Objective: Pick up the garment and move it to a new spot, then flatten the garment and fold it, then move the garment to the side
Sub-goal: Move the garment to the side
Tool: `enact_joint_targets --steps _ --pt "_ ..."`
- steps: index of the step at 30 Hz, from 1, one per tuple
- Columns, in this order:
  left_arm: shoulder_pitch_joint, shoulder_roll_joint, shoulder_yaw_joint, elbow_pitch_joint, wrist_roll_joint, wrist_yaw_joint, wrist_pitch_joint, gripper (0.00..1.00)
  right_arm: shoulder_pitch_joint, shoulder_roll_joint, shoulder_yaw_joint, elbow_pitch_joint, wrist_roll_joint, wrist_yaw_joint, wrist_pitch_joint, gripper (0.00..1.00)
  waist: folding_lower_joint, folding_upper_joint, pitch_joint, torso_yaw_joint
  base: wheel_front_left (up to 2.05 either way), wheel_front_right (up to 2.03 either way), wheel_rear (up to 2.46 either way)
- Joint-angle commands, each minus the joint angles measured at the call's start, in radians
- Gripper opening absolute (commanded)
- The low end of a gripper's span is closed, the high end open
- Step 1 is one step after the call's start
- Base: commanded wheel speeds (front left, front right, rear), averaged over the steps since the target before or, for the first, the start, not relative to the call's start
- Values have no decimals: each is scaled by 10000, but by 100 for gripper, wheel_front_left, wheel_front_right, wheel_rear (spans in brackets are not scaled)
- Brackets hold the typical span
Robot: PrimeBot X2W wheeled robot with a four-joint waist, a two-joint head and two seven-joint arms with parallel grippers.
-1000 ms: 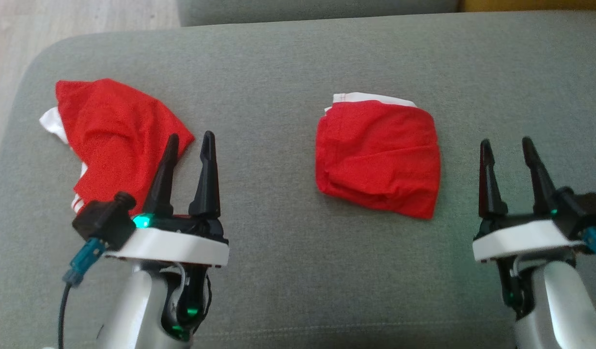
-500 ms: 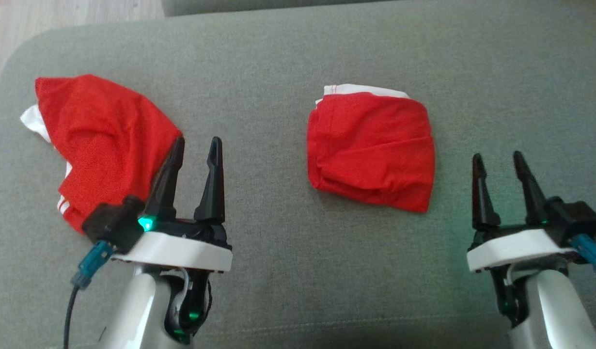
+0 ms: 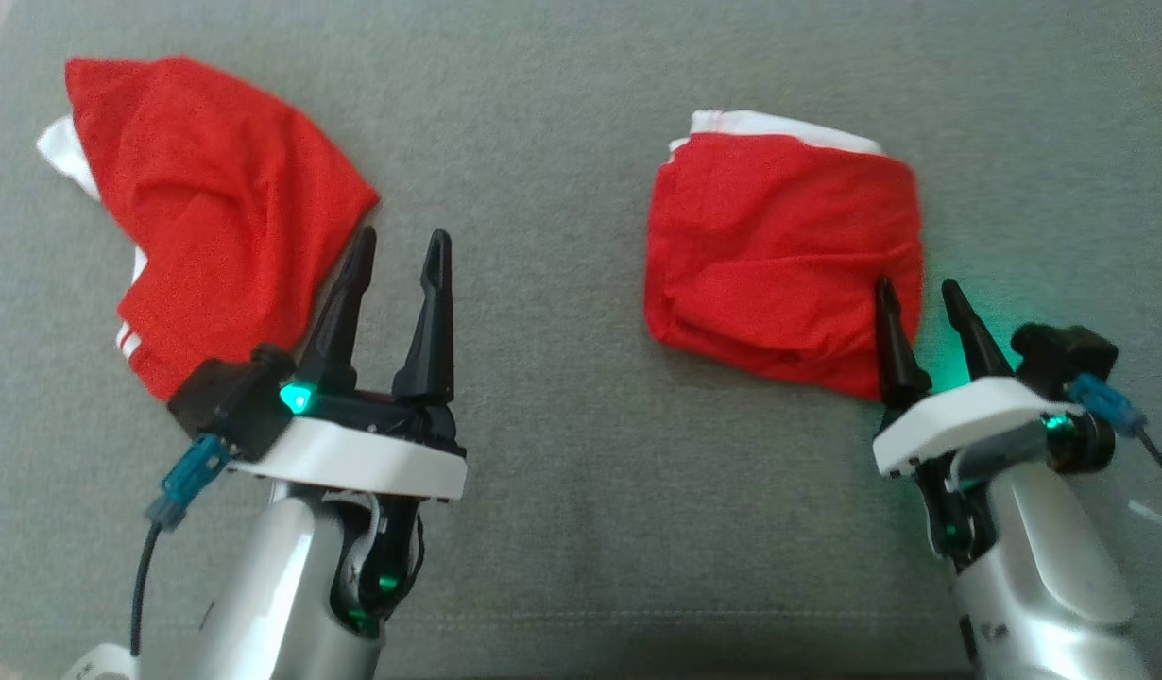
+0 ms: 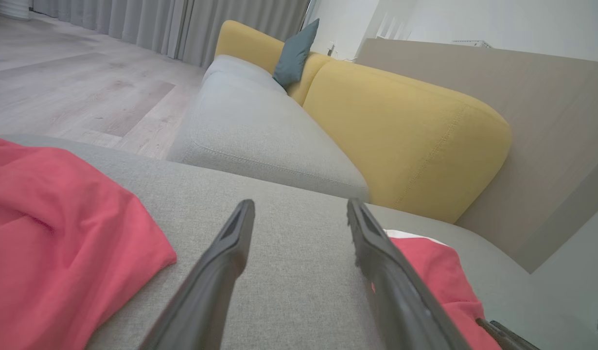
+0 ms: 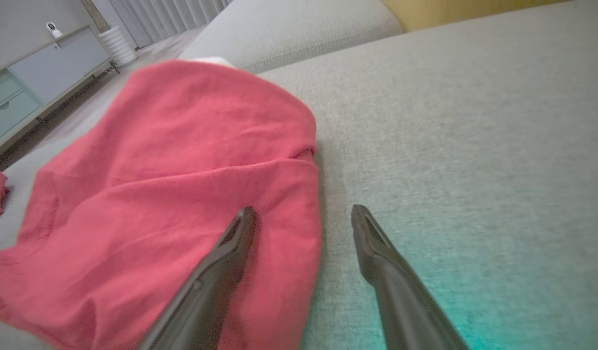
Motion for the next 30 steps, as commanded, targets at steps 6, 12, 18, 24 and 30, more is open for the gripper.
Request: enact_joint_targets --steps 6,12,18,24,30 --pt "-586 75 234 -249 26 -98 -59 100 -990 -28 336 667 -474 37 -359 47 -1 0 558 451 0 0 0" --pt "-585 75 84 -298 49 -82 -59 100 -1450 -28 225 948 -1677 37 -744 0 -1 0 592 325 0 0 0" --pt "-600 75 -64 -352 151 -125 -59 100 -1700 -28 55 755 -2894 37 -855 0 -1 0 481 -61 0 0 0" --pt "-713 75 -161 -362 281 -153 -59 100 -2036 -725 236 492 -4086 37 -327 0 -1 0 544 -678 0 0 0" --pt "-1048 75 -277 -425 270 -203 -59 100 -2406 -2415 -34 110 -4477 37 261 0 -1 0 1045 -965 0 0 0"
